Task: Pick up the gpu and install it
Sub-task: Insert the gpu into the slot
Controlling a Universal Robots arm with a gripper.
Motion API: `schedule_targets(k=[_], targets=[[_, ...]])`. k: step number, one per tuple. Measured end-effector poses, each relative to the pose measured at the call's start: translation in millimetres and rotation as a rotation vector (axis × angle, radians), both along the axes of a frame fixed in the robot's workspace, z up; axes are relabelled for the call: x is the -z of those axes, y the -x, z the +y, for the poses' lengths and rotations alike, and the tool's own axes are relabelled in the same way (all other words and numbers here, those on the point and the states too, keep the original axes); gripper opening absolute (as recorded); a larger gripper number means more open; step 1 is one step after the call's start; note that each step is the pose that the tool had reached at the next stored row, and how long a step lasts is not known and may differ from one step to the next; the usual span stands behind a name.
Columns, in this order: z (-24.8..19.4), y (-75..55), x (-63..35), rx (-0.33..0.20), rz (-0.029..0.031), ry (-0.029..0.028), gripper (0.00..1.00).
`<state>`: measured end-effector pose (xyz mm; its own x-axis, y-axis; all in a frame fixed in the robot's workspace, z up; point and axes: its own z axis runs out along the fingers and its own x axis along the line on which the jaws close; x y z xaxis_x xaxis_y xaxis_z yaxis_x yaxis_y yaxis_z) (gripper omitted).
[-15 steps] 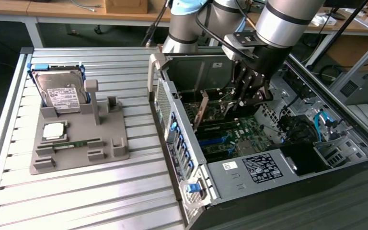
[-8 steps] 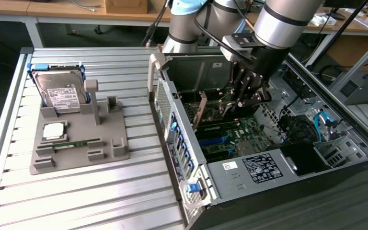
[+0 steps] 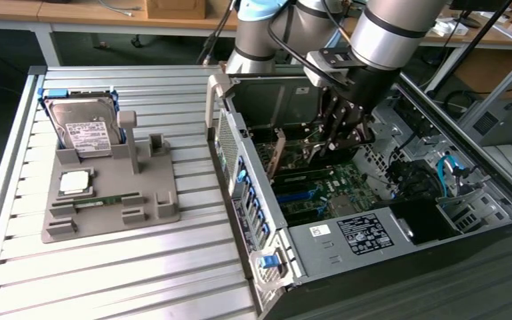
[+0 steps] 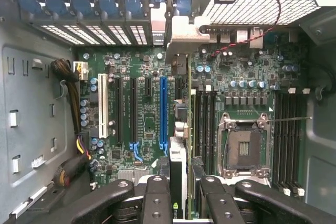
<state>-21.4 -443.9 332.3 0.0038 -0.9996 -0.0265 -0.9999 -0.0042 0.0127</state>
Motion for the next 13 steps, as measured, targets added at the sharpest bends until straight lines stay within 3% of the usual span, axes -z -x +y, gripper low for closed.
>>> schedule_targets(k=[13], targets=[[-1.8,4.6,4.8,0.0,0.0,0.0,0.27]])
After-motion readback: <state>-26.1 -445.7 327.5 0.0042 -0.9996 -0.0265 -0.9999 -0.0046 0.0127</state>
